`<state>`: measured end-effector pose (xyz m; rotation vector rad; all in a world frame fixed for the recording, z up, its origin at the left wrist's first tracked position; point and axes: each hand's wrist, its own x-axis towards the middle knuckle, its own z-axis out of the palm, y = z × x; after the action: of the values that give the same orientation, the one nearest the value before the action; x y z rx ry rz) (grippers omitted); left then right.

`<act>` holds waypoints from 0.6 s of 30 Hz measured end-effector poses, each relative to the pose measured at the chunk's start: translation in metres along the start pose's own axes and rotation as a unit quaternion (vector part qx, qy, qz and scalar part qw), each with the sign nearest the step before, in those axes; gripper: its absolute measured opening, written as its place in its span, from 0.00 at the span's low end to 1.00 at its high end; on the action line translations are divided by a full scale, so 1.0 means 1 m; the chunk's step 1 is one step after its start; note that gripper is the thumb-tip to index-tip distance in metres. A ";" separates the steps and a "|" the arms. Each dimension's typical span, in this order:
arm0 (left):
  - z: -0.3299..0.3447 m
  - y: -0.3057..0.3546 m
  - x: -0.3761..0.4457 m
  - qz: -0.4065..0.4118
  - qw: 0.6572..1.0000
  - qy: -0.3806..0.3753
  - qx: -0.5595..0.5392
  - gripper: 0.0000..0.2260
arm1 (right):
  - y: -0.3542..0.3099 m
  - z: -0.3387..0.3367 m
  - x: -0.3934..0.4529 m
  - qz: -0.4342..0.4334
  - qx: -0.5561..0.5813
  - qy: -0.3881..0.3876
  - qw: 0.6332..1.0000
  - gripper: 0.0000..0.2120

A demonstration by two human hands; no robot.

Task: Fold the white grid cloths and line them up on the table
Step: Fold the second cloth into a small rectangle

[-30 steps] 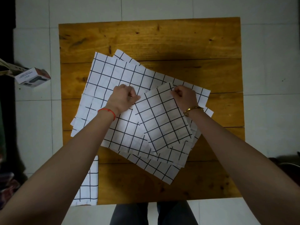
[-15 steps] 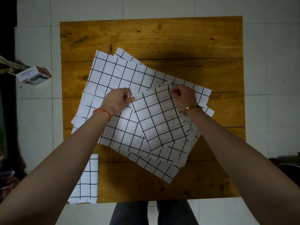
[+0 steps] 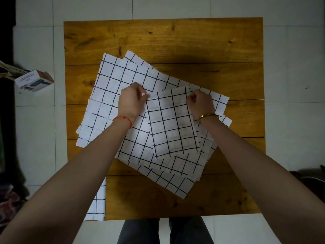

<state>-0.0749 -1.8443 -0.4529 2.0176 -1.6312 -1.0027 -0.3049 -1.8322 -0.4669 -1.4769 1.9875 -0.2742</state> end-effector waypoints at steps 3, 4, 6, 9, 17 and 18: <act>0.006 0.002 0.000 -0.001 1.000 0.003 -0.016 0.10 | 0.001 -0.001 0.001 0.005 -0.023 0.016 1.000 0.10; 0.007 0.002 0.000 -0.004 1.000 0.001 -0.015 0.10 | 0.001 -0.001 0.001 0.005 -0.026 0.022 0.999 0.10; 0.010 0.003 -0.002 -0.008 1.000 -0.006 -0.014 0.12 | 0.002 -0.001 0.002 0.005 -0.020 0.025 0.999 0.10; 0.013 0.002 -0.006 -0.014 1.000 -0.013 -0.017 0.14 | 0.002 -0.004 0.003 0.012 0.013 0.017 1.000 0.10; 0.017 -0.003 -0.011 -0.020 1.000 -0.008 -0.015 0.15 | 0.006 -0.006 0.003 0.015 0.054 0.004 0.998 0.08; 0.017 -0.003 -0.011 -0.021 1.000 -0.007 -0.019 0.15 | 0.007 -0.005 0.003 0.018 0.056 0.004 0.998 0.08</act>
<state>-0.0858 -1.8306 -0.4632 2.0312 -1.5708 -1.0578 -0.3142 -1.8335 -0.4674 -1.3695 1.9696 -0.3711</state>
